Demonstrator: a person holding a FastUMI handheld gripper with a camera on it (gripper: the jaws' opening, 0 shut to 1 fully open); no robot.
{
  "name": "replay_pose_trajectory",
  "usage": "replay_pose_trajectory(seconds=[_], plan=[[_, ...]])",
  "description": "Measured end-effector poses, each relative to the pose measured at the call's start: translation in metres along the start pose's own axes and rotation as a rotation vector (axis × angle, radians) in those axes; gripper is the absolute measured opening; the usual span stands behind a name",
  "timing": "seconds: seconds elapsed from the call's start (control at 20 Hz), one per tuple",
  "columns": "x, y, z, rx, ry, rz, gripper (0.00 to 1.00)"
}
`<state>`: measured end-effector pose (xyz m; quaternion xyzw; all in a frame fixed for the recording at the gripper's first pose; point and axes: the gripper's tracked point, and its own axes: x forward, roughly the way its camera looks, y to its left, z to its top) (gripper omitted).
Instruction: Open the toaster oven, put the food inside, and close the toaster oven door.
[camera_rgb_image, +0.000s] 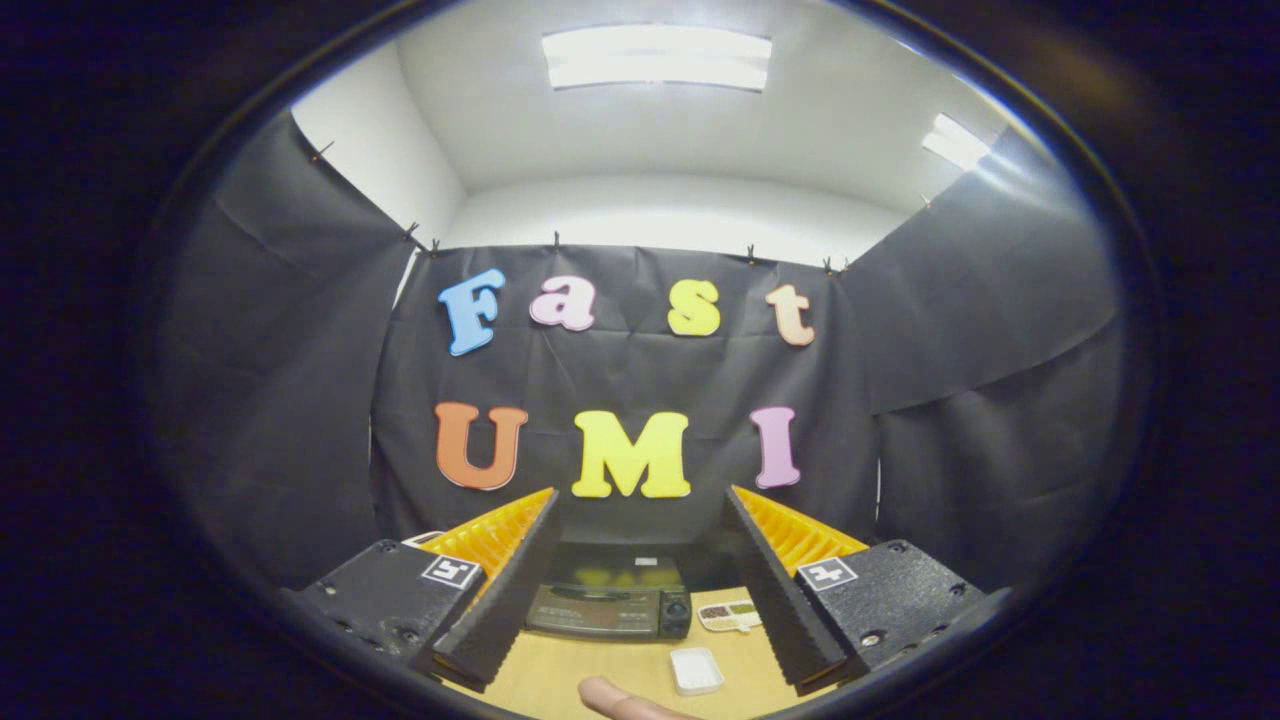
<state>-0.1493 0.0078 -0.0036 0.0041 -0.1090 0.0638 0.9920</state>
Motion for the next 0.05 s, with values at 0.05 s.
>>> replay_pose_trajectory(seconds=[0.05], plan=[[-0.0065, -0.0032, -0.0019, 0.009, 0.002, -0.008, 1.0]])
